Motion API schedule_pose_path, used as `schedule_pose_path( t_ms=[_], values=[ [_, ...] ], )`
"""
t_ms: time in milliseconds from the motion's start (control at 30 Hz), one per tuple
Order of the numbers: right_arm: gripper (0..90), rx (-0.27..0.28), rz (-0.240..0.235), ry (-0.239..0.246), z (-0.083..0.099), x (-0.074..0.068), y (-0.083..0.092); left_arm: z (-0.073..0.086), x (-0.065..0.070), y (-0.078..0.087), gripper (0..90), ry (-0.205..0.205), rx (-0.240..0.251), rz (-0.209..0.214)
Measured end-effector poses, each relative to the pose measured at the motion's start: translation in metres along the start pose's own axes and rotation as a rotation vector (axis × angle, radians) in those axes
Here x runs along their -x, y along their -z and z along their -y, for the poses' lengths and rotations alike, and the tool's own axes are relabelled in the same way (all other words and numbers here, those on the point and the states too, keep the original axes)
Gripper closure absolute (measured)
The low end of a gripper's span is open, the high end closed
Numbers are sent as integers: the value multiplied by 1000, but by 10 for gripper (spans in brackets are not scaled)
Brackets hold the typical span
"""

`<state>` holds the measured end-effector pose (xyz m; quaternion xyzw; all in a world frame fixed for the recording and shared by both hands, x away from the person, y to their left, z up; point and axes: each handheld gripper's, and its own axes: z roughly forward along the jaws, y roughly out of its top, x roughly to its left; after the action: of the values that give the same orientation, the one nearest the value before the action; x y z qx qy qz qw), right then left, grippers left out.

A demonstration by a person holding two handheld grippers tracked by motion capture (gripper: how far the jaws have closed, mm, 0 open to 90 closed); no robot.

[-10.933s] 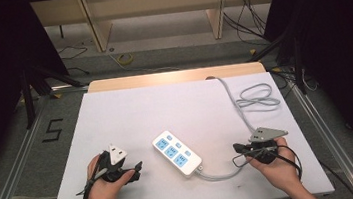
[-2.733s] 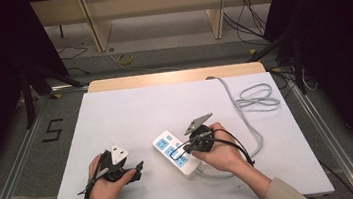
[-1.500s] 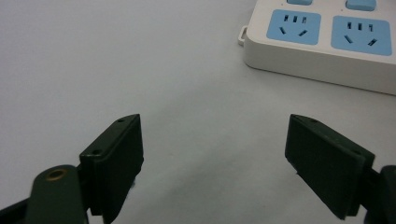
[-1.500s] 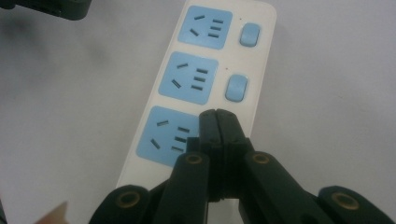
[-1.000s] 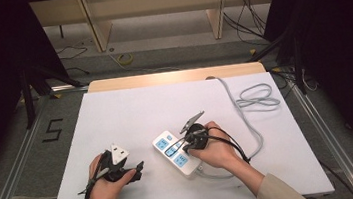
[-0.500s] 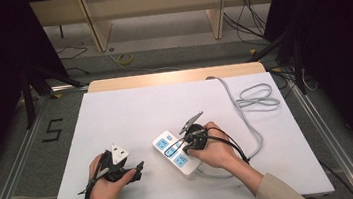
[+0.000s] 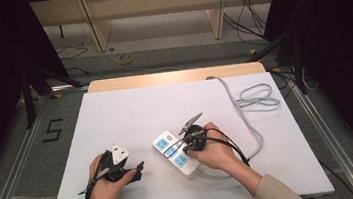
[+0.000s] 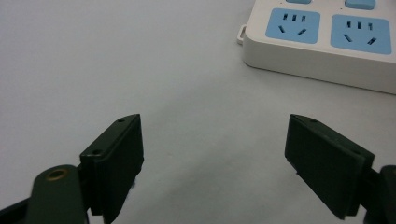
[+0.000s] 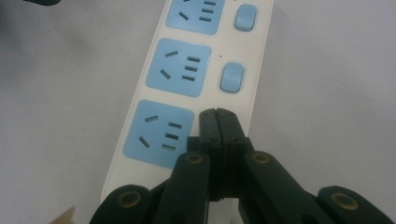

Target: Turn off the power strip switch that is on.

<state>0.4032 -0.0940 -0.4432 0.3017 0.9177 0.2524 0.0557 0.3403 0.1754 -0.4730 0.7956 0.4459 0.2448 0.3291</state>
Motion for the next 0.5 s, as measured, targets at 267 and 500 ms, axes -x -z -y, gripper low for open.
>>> schedule_pose_path(
  t_ms=[267, 500],
  values=[
    [900, -9, 5, -6, 0, -1, -1, 0, 0, 0, 194, 1, -2, -2],
    [900, -11, 12, -8, 0, -2, -1, 0, 0, 0, 194, -1, -2, -1]
  ],
)
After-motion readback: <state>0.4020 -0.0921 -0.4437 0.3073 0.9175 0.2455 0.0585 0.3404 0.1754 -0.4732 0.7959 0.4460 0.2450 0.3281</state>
